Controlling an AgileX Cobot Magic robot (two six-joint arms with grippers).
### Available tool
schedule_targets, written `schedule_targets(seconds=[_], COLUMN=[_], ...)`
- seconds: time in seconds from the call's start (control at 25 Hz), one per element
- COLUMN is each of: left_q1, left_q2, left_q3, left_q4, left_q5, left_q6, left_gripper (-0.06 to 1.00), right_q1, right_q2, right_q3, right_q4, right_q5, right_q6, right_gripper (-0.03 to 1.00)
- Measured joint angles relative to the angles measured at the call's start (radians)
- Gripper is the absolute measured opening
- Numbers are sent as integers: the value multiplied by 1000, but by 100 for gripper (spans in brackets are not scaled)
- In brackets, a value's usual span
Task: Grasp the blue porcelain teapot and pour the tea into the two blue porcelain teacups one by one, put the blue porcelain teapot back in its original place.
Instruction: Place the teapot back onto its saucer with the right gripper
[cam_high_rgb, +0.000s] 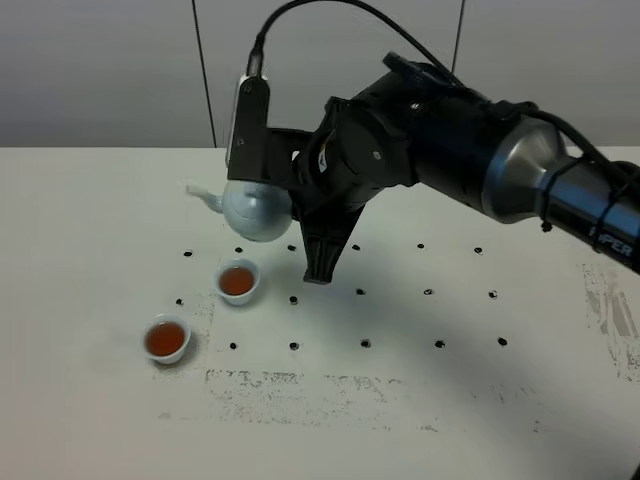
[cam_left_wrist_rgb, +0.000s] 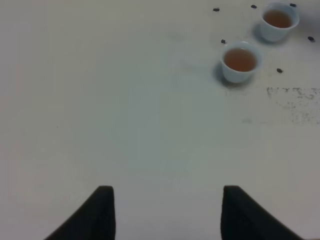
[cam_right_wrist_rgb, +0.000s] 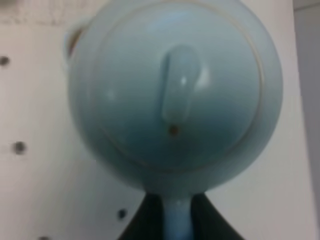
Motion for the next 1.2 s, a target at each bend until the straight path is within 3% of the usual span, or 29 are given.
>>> schedule_targets(seconds=[0.2,0.44,0.6,1.2], left_q1=[0,0,0,0], left_q2=[0,0,0,0], left_q3=[0,0,0,0], left_q4=[0,0,0,0], left_q5=[0,0,0,0], left_q6=[0,1,1,1], left_gripper=[45,45,45,45], right_q1=[-42,-56,-56,-49], right_q2=[-41,-41,-38,95], right_q3=[123,261,320,329], right_q4=[129,153,198,214], right_q5=[-11,-161,-248,-339], right_q6=[282,504,551,558], right_gripper=[4,4,4,4])
